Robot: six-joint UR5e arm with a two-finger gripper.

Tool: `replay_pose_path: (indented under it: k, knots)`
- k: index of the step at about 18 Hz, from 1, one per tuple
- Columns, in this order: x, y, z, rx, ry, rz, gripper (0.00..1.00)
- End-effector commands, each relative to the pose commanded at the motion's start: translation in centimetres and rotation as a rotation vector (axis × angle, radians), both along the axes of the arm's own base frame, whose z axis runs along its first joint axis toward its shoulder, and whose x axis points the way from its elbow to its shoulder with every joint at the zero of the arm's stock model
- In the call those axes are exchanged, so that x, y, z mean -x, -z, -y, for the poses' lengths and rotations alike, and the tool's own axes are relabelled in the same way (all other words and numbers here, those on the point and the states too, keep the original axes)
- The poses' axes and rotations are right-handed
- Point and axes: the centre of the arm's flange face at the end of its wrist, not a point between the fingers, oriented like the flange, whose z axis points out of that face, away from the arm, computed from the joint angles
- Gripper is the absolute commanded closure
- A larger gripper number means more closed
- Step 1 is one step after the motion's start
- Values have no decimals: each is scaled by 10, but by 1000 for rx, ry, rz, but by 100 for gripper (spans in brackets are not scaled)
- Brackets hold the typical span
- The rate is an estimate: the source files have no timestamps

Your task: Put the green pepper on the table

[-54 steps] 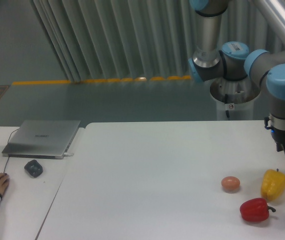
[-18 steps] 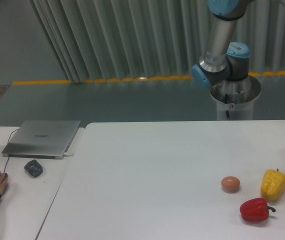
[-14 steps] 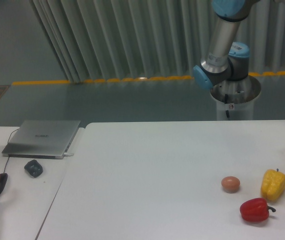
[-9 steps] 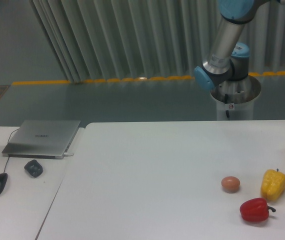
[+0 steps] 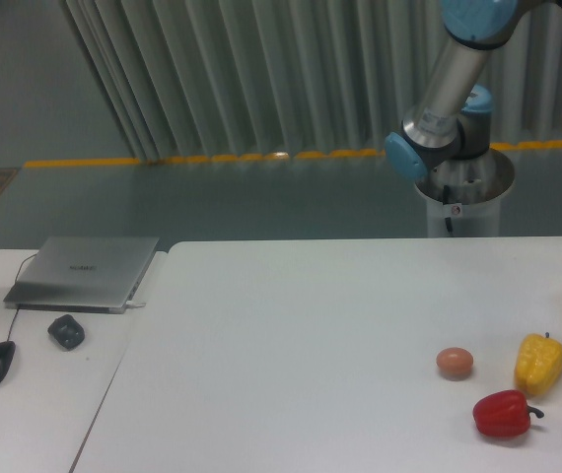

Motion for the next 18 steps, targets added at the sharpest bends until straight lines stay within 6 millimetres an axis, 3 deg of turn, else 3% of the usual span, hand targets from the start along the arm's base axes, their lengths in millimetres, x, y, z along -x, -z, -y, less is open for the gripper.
replay_pose_path:
  k: [18]
  knots:
    - [15,24,4,-3,-39,-1,0]
